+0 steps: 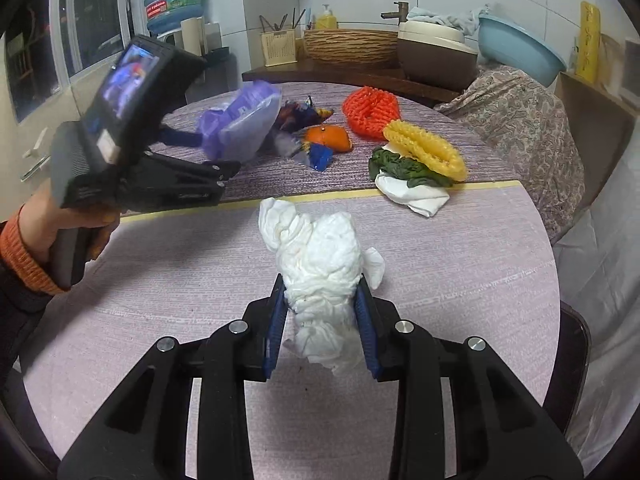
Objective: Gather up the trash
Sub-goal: 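Grasp the white tissues with the right gripper while the left grasps the purple tissue bag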
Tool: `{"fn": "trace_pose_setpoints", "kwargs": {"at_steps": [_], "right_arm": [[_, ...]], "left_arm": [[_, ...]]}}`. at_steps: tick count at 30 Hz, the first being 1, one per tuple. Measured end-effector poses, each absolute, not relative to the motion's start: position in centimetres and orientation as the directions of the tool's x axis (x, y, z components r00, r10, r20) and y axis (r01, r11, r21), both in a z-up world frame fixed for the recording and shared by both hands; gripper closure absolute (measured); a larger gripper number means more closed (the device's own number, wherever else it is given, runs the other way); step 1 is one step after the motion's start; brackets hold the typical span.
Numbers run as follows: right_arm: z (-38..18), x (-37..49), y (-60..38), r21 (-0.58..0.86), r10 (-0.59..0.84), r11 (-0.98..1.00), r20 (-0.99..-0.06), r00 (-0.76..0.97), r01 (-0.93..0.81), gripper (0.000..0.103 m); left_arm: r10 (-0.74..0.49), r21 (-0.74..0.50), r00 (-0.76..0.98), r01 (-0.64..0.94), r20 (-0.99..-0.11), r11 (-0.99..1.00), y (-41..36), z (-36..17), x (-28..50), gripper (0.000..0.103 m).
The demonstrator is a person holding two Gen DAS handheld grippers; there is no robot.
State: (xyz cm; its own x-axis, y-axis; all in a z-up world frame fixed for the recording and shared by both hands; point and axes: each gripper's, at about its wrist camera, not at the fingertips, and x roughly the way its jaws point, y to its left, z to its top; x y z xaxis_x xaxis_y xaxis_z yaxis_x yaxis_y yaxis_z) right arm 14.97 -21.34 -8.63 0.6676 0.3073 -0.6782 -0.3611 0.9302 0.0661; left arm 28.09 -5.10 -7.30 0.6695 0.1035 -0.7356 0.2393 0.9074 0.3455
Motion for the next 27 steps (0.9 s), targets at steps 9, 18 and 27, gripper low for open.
{"fn": "trace_pose_setpoints", "kwargs": {"at_steps": [9, 18, 27], "right_arm": [[-8.5, 14.0, -22.1, 0.091, 0.324, 0.93, -0.658, 0.68, -0.355, 0.069], [-8.9, 13.0, -22.1, 0.121, 0.353, 0.922, -0.648, 0.675, -0.367, 0.069], [-8.7, 11.8, -23.1, 0.148, 0.368, 0.921, -0.637, 0.678, -0.36, 0.069]], "left_arm": [[-0.008, 0.153, 0.629, 0.201, -0.777, 0.968, -1.7, -7.4, 27.3, 0.101], [-0.08, 0.073, 0.689, 0.19, -0.72, 0.979, -0.3, -5.5, 23.2, 0.101], [-0.175, -0.012, 0.721, 0.225, -0.671, 0.974, 1.0, -3.8, 20.3, 0.101]]}}
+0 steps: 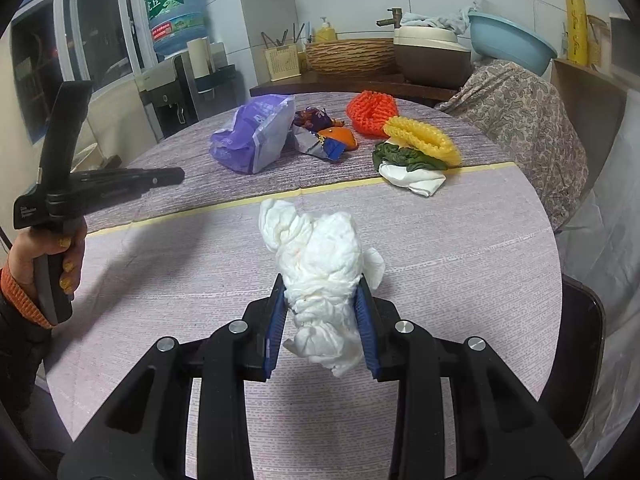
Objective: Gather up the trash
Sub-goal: 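Grasp the white tissues with the right gripper while the left grasps the purple tissue bag, then carry tissues and purple bag to the black bin and release both inside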
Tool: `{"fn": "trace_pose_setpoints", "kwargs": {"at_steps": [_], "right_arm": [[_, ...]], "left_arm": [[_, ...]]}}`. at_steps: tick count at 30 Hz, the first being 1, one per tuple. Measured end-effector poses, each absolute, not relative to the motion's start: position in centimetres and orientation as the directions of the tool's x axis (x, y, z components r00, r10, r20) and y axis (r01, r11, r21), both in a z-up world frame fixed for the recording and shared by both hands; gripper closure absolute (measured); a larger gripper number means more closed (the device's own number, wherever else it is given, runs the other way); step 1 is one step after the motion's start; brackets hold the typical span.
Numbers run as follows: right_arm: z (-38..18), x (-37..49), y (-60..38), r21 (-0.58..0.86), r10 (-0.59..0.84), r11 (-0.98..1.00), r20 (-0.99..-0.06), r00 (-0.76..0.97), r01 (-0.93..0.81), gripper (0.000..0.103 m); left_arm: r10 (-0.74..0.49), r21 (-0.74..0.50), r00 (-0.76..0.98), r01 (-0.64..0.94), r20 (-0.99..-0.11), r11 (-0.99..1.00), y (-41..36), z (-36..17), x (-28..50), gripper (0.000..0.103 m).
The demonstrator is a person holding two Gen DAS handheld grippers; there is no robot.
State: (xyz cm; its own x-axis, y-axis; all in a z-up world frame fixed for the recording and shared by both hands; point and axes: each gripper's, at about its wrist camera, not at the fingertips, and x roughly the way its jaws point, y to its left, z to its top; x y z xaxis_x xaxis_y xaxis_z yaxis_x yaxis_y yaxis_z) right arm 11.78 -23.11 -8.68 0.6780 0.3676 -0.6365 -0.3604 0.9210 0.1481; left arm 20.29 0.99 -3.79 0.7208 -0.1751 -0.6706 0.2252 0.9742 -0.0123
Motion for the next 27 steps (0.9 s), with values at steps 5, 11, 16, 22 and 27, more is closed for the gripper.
{"fn": "trace_pose_setpoints", "kwargs": {"at_steps": [5, 11, 16, 22, 27], "right_arm": [[-8.5, 11.4, -23.3, 0.145, 0.367, 0.921, -0.632, 0.683, -0.361, 0.069], [-8.8, 11.5, -23.9, 0.15, 0.355, 0.927, -0.64, 0.681, -0.343, 0.069], [-9.1, 11.2, -24.1, 0.146, 0.351, 0.929, -0.648, 0.676, -0.341, 0.069], [-9.4, 11.2, -24.8, 0.164, 0.356, 0.928, -0.645, 0.676, -0.333, 0.069], [-9.3, 10.8, -24.7, 0.181, 0.377, 0.922, -0.628, 0.681, -0.343, 0.069]], "left_arm": [[-0.148, 0.035, 0.753, 0.222, -0.641, 0.974, -0.7, -2.5, 22.8, 0.027], [-0.023, 0.17, 0.709, 0.201, -0.705, 0.965, -4.3, -4.2, 28.1, 0.027], [0.035, 0.177, 0.663, 0.148, -0.747, 0.973, -4.3, -6.7, 31.1, 0.082], [-0.059, 0.039, 0.652, 0.135, -0.756, 0.99, -1.7, -6.2, 30.0, 0.095], [-0.161, -0.081, 0.695, 0.146, -0.701, 0.986, 0.3, -5.0, 26.3, 0.096]]}}
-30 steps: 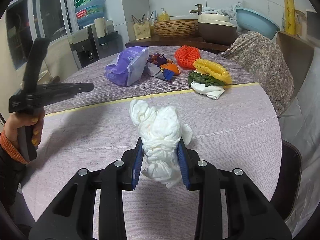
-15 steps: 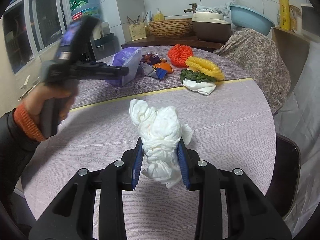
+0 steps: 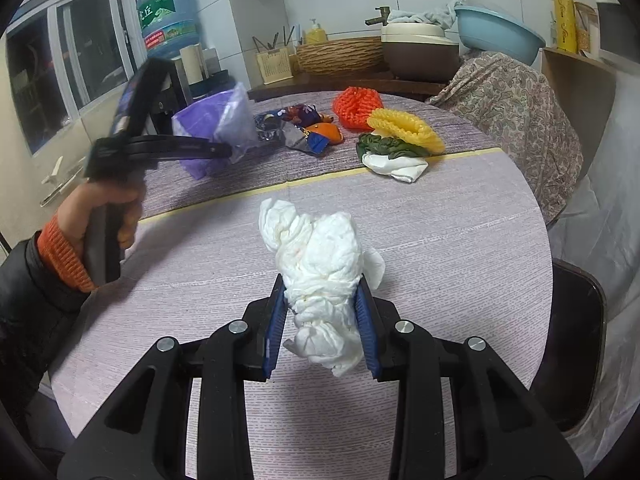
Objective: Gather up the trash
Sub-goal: 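Carry tissues and purple bag to the black bin and release both inside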
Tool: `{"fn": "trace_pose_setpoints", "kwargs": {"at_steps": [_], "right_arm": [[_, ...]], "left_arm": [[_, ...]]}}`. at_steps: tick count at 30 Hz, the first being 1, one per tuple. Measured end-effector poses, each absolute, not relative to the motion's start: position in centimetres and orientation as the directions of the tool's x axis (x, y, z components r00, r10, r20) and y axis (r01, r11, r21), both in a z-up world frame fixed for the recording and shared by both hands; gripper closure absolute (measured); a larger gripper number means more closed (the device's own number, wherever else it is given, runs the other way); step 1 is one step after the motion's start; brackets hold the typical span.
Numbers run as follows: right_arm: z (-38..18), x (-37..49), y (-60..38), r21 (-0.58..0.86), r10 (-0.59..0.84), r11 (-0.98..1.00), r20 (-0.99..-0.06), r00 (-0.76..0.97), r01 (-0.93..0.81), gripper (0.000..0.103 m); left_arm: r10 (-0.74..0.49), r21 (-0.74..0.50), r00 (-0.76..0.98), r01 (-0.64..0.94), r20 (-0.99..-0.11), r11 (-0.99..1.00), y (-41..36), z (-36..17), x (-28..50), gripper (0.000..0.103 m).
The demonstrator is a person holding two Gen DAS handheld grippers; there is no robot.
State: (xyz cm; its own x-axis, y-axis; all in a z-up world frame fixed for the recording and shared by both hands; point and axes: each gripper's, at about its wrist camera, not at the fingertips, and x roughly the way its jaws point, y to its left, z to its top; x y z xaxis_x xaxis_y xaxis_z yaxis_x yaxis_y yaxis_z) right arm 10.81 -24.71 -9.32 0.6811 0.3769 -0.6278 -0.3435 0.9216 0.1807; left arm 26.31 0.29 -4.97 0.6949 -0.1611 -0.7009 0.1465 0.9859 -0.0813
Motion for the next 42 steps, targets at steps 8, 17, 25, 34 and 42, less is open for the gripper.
{"fn": "trace_pose_setpoints", "kwargs": {"at_steps": [8, 17, 25, 34, 42], "right_arm": [[-9.8, 9.5, -24.6, 0.214, 0.41, 0.909, -0.606, 0.682, -0.357, 0.069], [-10.4, 6.8, -25.2, 0.236, 0.432, 0.901, -0.577, 0.693, -0.365, 0.069], [-10.0, 4.7, -31.1, 0.249, 0.352, 0.935, -0.543, 0.762, -0.254, 0.069], [-12.9, 5.0, -43.7, 0.265, 0.12, 0.963, -0.598, 0.792, 0.054, 0.069], [-20.9, 8.5, -50.5, 0.244, 0.01, 0.939, -0.721, 0.693, 0.241, 0.068]], "left_arm": [[-0.282, -0.172, 0.765, 0.224, -0.578, 0.959, 1.8, -1.9, 17.3, 0.096], [-0.399, -0.207, 0.741, 0.342, -0.54, 0.916, -2.2, -1.1, 11.8, 0.096], [-0.52, -0.184, 0.658, 0.511, -0.545, 0.84, -10.7, -1.1, 11.8, 0.096], [-0.639, -0.217, 0.498, 0.664, -0.586, 0.716, -21.2, -1.7, 13.0, 0.096], [-0.668, -0.237, 0.374, 0.732, -0.643, 0.638, -30.0, -3.4, 14.1, 0.096]]}}
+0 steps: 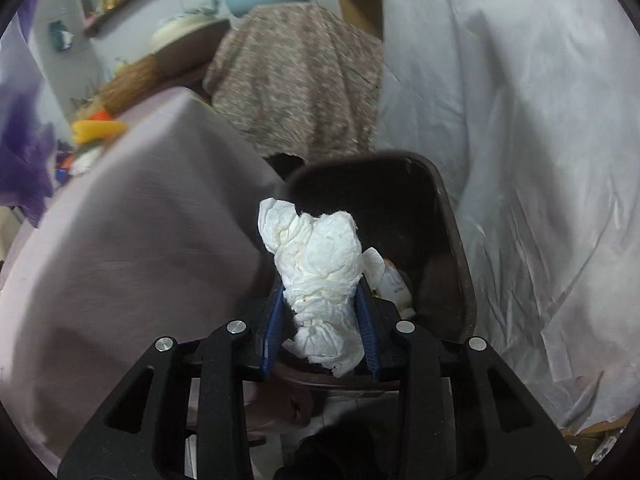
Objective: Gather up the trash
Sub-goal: 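Carry tissues and purple bag to the black bin and release both inside, then move both tools back over the table toward the remaining trash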
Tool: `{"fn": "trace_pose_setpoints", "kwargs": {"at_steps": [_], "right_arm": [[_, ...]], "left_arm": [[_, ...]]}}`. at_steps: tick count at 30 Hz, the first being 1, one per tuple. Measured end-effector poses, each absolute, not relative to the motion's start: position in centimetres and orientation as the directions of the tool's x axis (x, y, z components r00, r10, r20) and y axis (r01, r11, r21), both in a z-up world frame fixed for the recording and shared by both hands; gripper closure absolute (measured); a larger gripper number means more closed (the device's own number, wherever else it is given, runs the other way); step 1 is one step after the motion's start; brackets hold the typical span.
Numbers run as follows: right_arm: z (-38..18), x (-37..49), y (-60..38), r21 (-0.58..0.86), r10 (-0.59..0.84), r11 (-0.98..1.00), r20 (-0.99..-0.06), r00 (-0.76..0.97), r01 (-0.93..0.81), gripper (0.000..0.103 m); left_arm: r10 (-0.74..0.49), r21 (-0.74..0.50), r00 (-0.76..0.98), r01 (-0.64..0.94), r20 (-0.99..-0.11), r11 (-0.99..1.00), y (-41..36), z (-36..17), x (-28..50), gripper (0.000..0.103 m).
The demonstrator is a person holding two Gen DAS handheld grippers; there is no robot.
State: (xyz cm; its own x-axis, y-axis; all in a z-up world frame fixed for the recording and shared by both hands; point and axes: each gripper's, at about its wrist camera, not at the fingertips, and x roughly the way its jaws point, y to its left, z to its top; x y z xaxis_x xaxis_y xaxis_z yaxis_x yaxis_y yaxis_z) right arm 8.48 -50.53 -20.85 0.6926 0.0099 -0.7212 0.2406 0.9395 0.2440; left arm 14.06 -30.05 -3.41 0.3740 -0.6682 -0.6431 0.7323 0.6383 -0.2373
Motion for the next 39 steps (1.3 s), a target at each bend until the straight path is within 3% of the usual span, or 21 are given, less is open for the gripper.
{"fn": "trace_pose_setpoints", "kwargs": {"at_steps": [8, 12, 16, 23, 24, 28, 34, 39], "right_arm": [[-25.1, 9.0, -52.8, 0.276, -0.004, 0.907, -0.75, 0.662, 0.319, 0.044], [-24.4, 6.6, -53.4, 0.246, -0.067, 0.904, -0.726, 0.684, 0.35, 0.042], [-24.0, 4.4, -54.9, 0.232, -0.141, 0.871, -0.726, 0.673, 0.432, 0.024], [-25.1, 2.8, -57.5, 0.237, -0.187, 0.818, -0.752, 0.632, 0.524, 0.022], [-25.1, 2.6, -57.6, 0.227, -0.198, 0.818, -0.752, 0.628, 0.529, 0.022], [-25.4, 2.5, -57.5, 0.17, -0.241, 0.825, -0.756, 0.608, 0.539, 0.022], [-25.5, 2.3, -57.7, 0.153, -0.251, 0.83, -0.756, 0.604, 0.537, 0.022], [-24.7, 2.6, -56.8, 0.158, -0.242, 0.843, -0.743, 0.624, 0.514, 0.022]], "left_arm": [[-0.612, -0.203, 0.312, 0.754, -0.727, 0.625, -37.7, -7.4, 15.5, 0.096], [-0.569, -0.197, 0.275, 0.75, -0.775, 0.631, -41.0, -9.8, 16.5, 0.096], [-0.52, -0.186, 0.249, 0.74, -0.817, 0.646, -43.3, -12.2, 17.6, 0.096], [-0.459, -0.172, 0.2, 0.742, -0.866, 0.648, -45.6, -15.2, 18.3, 0.094], [-0.449, -0.149, 0.217, 0.746, -0.867, 0.649, -45.6, -15.4, 18.1, 0.091], [-0.454, -0.143, 0.237, 0.74, -0.859, 0.657, -45.4, -15.4, 18.1, 0.057], [-0.485, -0.103, 0.312, 0.748, -0.817, 0.656, -44.1, -12.5, 17.1, 0.038], [-0.508, -0.094, 0.353, 0.744, -0.786, 0.661, -41.7, -10.3, 16.5, 0.034]]}}
